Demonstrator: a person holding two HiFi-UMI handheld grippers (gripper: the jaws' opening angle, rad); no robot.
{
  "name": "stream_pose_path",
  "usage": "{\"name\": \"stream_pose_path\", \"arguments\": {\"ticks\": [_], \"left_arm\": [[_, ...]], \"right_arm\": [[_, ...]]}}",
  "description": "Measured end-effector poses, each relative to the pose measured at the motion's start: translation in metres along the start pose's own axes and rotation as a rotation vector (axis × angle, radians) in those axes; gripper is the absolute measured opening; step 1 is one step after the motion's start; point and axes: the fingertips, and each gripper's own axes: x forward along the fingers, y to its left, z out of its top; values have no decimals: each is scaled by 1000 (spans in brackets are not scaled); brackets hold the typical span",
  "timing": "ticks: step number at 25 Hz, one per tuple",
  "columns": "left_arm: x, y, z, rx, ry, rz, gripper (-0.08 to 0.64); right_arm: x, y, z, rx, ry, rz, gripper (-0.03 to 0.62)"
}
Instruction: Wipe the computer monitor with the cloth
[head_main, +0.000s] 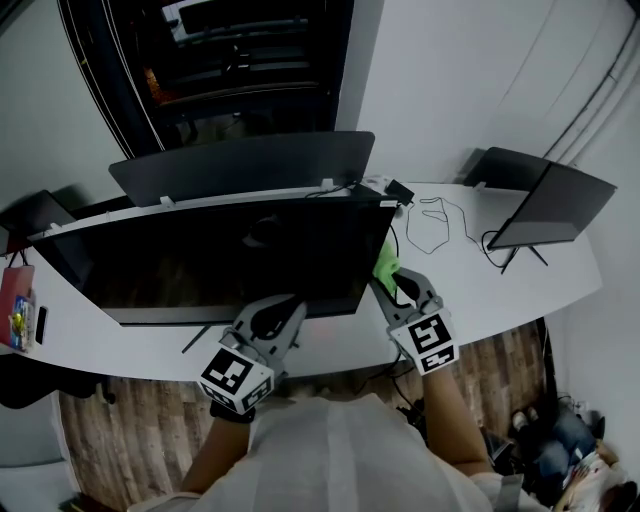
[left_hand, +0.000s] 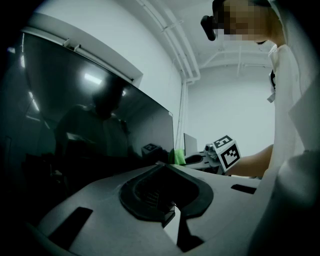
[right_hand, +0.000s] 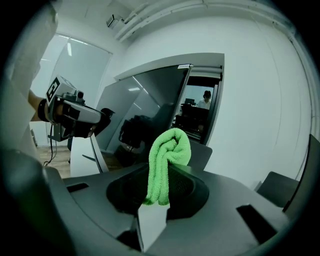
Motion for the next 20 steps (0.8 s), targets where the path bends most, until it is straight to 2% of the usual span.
{"name": "stream_pose_path", "arguments": {"ticks": [6,20], "left_arm": [[-2,-1,-6,-10,13,6,25],[-5,-1,-16,-14,26,18,25]], "right_arm": [[1,5,-9,-19,33,16,69],[14,29,-63,-15,153,83,69]]}}
